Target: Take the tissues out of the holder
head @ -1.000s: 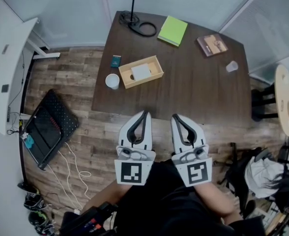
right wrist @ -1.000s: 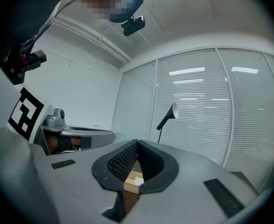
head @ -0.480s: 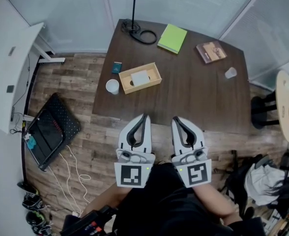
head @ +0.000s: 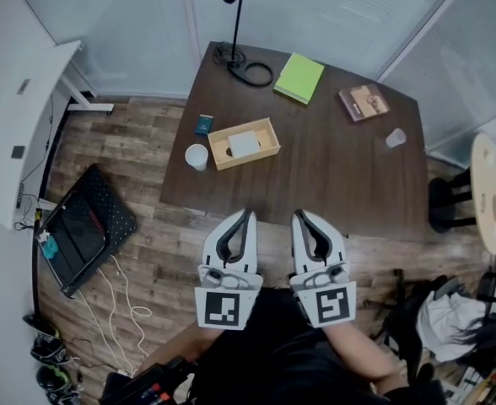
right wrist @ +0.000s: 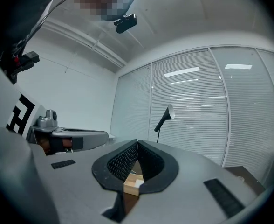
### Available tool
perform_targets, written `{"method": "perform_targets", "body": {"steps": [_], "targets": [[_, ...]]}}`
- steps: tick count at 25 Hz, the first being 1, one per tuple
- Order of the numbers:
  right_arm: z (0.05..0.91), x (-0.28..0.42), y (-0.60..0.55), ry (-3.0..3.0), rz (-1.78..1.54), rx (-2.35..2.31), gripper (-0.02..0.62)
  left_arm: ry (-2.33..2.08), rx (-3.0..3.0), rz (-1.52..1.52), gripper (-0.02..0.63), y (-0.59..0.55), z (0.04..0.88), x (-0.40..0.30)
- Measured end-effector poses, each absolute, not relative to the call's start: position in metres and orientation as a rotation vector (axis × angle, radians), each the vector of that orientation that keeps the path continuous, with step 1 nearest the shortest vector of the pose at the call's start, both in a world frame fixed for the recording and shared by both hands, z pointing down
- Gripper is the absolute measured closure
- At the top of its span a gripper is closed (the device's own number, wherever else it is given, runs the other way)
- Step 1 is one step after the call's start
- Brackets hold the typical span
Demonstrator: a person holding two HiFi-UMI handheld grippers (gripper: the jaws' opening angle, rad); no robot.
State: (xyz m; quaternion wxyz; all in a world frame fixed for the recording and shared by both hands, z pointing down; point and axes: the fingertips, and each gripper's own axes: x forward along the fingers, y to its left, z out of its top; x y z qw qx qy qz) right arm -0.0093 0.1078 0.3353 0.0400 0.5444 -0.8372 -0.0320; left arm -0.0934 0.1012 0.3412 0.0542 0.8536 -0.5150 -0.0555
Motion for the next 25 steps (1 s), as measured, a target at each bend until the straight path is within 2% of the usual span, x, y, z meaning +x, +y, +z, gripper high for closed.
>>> {"method": "perform_targets", "body": {"steps": [14, 25], "targets": [[0.359, -0.030, 0.097, -2.553, -0.002, 1.637, 0.584, -1.557, 2.539, -0.099, 0.607, 0.093, 0.368, -0.126], [0.366, -0.025, 0.075, -2.525, 0.029, 1.661, 0.584, -1.613, 2.537, -0.128, 0.607, 0.072, 0.356, -0.145]]}}
